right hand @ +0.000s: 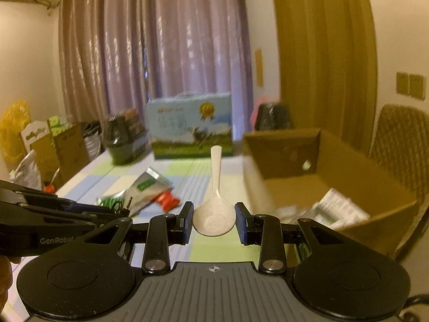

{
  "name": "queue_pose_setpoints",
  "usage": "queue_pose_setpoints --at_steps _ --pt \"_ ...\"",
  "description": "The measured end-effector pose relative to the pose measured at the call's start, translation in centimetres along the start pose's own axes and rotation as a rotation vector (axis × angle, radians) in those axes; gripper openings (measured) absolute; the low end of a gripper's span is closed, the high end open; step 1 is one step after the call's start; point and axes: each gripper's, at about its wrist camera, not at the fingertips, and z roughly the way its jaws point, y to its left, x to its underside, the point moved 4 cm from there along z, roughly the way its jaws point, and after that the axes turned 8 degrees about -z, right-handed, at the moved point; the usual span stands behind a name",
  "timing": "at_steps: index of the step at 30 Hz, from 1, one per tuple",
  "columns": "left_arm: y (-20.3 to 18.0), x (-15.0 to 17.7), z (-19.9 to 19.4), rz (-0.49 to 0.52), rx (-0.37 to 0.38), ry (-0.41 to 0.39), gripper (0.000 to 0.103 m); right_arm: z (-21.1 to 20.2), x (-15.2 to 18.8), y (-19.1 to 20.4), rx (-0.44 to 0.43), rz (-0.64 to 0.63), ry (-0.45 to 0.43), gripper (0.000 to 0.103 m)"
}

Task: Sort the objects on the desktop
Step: 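Carry the cable and spoon over the cardboard box with both grippers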

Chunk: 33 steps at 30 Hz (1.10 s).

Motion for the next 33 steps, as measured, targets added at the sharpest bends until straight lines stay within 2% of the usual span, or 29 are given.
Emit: queue_pose_setpoints --at_steps 7,15,20,28,31,33 --pt "-5.7 -4.3 0.5 0.029 0.103 -0.041 0.018 -1.3 -2.5 -5.6 0.086 0.027 -0.050 0.030" --pt "-11.7 -9.2 3.1 0.031 0.216 -0.070 0.018 -1.1 -3.5 -11.4 0.162 0.013 -0.058 0.030" --pt "-13.8 -10.9 4.7 0.035 0.239 -0.078 0.018 -0.5 -3.5 -13.7 0.182 0.025 -0.062 0.030" --pt "-15.1 -11.4 6.7 0.025 0.268 -0.076 0.018 0.0 -2.4 -16.0 0.199 0.065 -0.050 0.030" --pt "-15.3 -11.5 7.8 0.022 0.267 -0.063 0.019 0.1 -2.2 -16.6 0.203 0.075 -0.046 0.030" --pt "-15.0 -11.7 8.3 0.016 0.255 -0.056 0.025 0.2 -2.1 -16.8 0.205 0.077 -0.043 0.030"
